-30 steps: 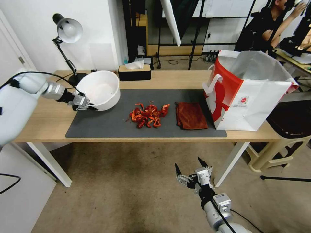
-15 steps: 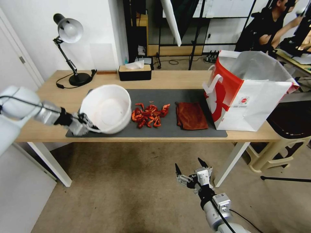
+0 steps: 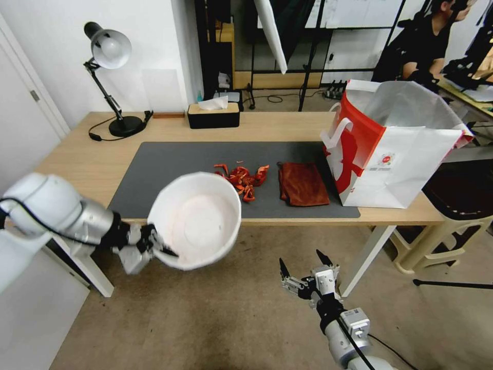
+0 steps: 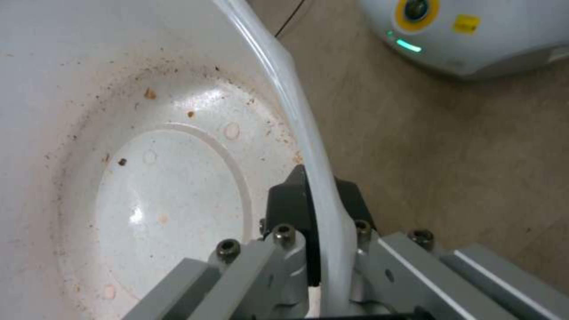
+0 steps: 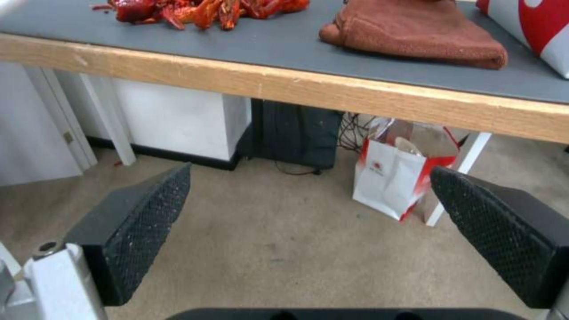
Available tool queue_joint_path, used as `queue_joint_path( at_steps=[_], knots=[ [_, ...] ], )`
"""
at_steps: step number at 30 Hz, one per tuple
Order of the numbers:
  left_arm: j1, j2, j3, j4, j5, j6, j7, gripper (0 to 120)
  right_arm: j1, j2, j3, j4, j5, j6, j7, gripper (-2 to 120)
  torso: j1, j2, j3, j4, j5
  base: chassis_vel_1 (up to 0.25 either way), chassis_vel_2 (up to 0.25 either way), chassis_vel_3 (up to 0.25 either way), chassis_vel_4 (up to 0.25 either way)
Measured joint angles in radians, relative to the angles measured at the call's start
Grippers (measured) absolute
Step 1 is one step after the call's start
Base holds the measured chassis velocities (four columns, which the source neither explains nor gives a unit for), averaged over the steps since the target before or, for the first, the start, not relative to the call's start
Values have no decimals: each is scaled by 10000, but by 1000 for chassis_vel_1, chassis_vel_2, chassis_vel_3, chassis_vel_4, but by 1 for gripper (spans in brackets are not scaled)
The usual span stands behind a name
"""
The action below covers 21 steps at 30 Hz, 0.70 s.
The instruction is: Sweep shrimp from table into container with towel, then put container into takeout bag.
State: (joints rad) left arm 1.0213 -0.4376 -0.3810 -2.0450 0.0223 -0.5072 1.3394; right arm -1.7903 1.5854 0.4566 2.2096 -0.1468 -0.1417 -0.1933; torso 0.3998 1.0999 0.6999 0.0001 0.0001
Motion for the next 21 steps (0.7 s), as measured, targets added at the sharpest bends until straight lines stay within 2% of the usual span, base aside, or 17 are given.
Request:
queue_joint_path(
  at_steps=[4, 5, 8, 10, 14, 17, 18, 21],
  knots=[
    [997, -139, -227, -367, 388, -241, 133, 0, -14, 5, 59, 166, 51, 20, -19, 100, 0, 0, 0, -1, 0, 0, 0, 0, 0],
    [997, -139, -227, -367, 388, -241, 133, 0, -14, 5, 59, 166, 51, 20, -19, 100, 0, 0, 0, -1, 0, 0, 0, 0, 0],
    [1638, -341, -210, -528, 768, -355, 251, 0, -58, -29, 156, 333, 123, 21, -22, 100, 0, 0, 0, -1, 0, 0, 0, 0, 0],
    [1816, -410, -126, -549, 892, -357, 259, 0, -72, -51, 188, 378, 143, 21, -22, 100, 1, 0, 0, 0, 0, 0, 0, 0, 0],
    [1901, -597, 232, -488, 1179, -349, 261, 0, -106, -88, 259, 485, 208, 21, -22, 100, 0, 1, 0, -1, 0, 0, 0, 0, 0],
    [1700, -928, 694, -154, 1693, -359, 233, 0, -125, -129, 348, 646, 286, 11, -33, 100, 2, 0, 1, -1, 0, 0, 0, 0, 0],
    [1700, -928, 694, -154, 1693, -359, 233, 0, -125, -129, 348, 646, 286, 11, -33, 100, 2, 0, 1, -1, 0, 0, 0, 0, 0],
    [1287, -1266, 1086, 150, 2051, -342, 222, 0, -162, -153, 431, 813, 317, 8, -36, 100, 2, 1, 1, -1, 1, 0, 0, 0, 0]
  ],
)
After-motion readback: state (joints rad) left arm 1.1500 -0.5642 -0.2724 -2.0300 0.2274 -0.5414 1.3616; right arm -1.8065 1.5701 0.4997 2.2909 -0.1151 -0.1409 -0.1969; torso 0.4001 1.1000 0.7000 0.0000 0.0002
